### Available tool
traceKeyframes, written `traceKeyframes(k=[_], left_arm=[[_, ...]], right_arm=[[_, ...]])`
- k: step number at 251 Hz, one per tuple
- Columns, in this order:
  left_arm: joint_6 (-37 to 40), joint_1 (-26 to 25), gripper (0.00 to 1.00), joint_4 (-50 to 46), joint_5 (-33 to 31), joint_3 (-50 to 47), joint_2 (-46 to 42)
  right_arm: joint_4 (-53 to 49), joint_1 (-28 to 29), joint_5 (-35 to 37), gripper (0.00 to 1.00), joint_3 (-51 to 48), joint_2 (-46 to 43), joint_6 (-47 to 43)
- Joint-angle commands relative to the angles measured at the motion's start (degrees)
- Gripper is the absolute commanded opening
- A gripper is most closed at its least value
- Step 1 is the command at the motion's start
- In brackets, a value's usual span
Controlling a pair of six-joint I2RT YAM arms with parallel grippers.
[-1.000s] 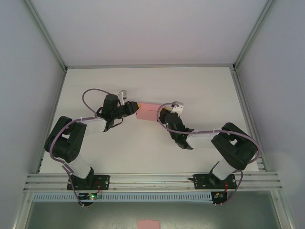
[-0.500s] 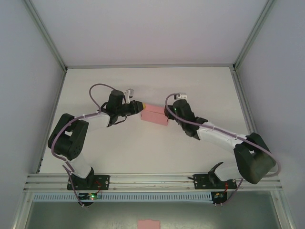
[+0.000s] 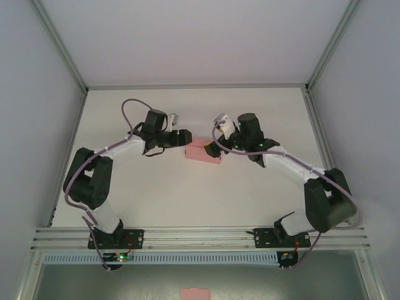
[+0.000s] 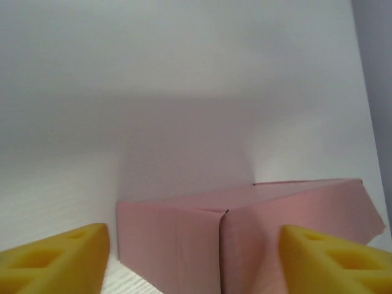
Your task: Assemble paper box
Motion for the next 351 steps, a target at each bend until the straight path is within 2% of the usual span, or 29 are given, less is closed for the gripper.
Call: traceKeyframes(k=[1, 19, 44, 69, 99, 115, 138, 153, 180, 207, 217, 235, 252, 266, 270, 283, 289, 314, 351], left_arm=[[4.3, -0.1, 1.00, -10.3, -3.5, 5.6, -3.4], [4.5, -0.1, 1.00, -13.3, -6.6, 8.2, -4.7], [5.1, -0.1, 1.00, -16.7, -14.9, 8.7, -8.2], [5.3, 0.1, 1.00, -18.5, -23.7, 5.2, -13.7], [4.2, 0.4, 1.00, -19.5, -29.5, -1.4, -19.9], [2.8, 0.5, 1.00, -17.1, -28.9, -5.0, -22.6], [0.7, 0.5, 1.00, -15.9, -24.0, -7.8, -24.2], [-0.3, 0.5, 1.00, -15.4, -22.8, -9.8, -25.1], [-0.7, 0.5, 1.00, -15.8, -25.8, -12.1, -26.1], [-0.7, 0.5, 1.00, -17.7, -27.2, -11.7, -25.9], [-0.7, 0.5, 1.00, -17.4, -27.0, -11.7, -25.9], [-0.7, 0.4, 1.00, -17.3, -26.6, -11.5, -26.2], [-0.8, 0.5, 1.00, -17.3, -27.1, -11.8, -26.8], [-1.2, 0.5, 1.00, -17.3, -28.2, -12.4, -27.6], [-1.2, 0.5, 1.00, -17.3, -28.5, -12.5, -27.8], [-1.5, 0.5, 1.00, -17.2, -29.4, -13.3, -28.6], [-1.6, 0.5, 1.00, -17.2, -29.7, -13.7, -28.9], [-1.7, 0.6, 1.00, -17.7, -30.2, -14.6, -30.0], [-2.0, 0.5, 1.00, -17.7, -30.8, -15.7, -31.7]], right_arm=[[-10.7, 0.6, -7.7, 0.98, 6.9, 4.1, -15.9], [-16.3, 1.6, -6.3, 0.98, 10.7, 6.7, -20.8], [-22.1, 3.1, -2.7, 0.98, 15.3, 10.5, -26.5], [-28.1, 4.3, 1.1, 0.98, 19.9, 14.7, -30.3], [-35.5, 5.2, 4.1, 0.94, 25.6, 19.6, -32.7], [-37.7, 5.4, 5.1, 0.93, 27.4, 21.4, -33.0], [-37.7, 5.6, 6.6, 0.92, 27.5, 22.4, -33.8], [-38.0, 5.7, 8.5, 0.79, 27.9, 23.1, -34.2], [-40.1, 5.9, 10.1, 0.64, 29.5, 24.0, -35.2], [-39.4, 6.4, 12.4, 0.56, 30.1, 22.9, -34.8], [-37.8, 6.9, 14.5, 0.54, 29.6, 21.9, -34.5], [-30.0, 8.4, 21.8, 0.40, 26.5, 19.2, -33.6], [-17.7, 10.5, 33.6, 0.43, 21.2, 16.5, -34.2], [-4.8, 12.7, 44.4, 0.50, 16.0, 15.1, -37.4], [-1.1, 13.2, 47.2, 0.48, 14.5, 14.9, -38.9], [9.1, 14.4, 53.4, 0.45, 10.2, 14.9, -44.1], [13.3, 14.9, 55.7, 0.48, 8.7, 15.2, -46.0], [18.5, 16.4, 59.8, 0.48, 6.1, 17.3, -50.1], [24.3, 18.1, 58.4, 0.51, 1.7, 18.6, -50.1]])
